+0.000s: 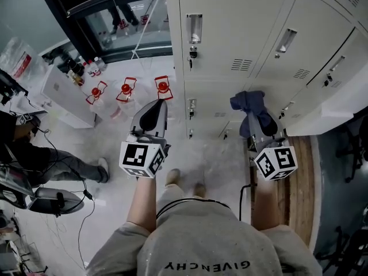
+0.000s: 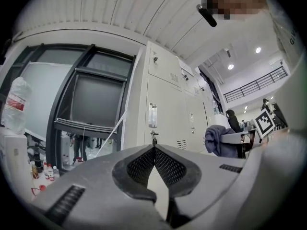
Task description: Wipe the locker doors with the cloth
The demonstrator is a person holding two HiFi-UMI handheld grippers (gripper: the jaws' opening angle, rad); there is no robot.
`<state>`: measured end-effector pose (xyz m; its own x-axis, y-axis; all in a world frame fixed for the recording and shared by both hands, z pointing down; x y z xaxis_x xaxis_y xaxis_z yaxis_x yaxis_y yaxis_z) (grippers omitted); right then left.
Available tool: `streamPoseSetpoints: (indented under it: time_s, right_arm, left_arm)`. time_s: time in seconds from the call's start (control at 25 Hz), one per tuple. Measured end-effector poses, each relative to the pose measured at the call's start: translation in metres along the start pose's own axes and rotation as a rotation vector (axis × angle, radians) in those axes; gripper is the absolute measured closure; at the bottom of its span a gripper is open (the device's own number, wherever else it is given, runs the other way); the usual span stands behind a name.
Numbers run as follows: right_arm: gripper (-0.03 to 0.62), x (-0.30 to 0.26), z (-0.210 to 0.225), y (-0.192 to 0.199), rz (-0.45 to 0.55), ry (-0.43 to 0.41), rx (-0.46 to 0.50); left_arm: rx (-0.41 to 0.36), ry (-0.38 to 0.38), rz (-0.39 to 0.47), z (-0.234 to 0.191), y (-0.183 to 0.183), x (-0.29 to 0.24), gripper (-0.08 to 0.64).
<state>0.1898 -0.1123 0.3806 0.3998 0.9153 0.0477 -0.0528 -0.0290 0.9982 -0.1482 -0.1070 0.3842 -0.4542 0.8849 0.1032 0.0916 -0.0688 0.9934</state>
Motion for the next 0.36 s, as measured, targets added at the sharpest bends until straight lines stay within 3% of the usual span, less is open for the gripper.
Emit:
streamPoseSetpoints:
  time_s: [0.36]
  right_arm:
    - [0.503,0.0083,-0.0021,0.0004,-0.002,-0.023,0.003]
  left_arm:
    - [0.014,0.003,0.000,0.0080,0.0001,0.0046,0.561]
Point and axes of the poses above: the fingertips, and each gripper's own axes: x backward along the fingers, z to its right, y out of its underside, the point moved 10 cm from there along x, backward along the fingers, and after that the axes turned 4 degrees about y, right-handed, at the moved point
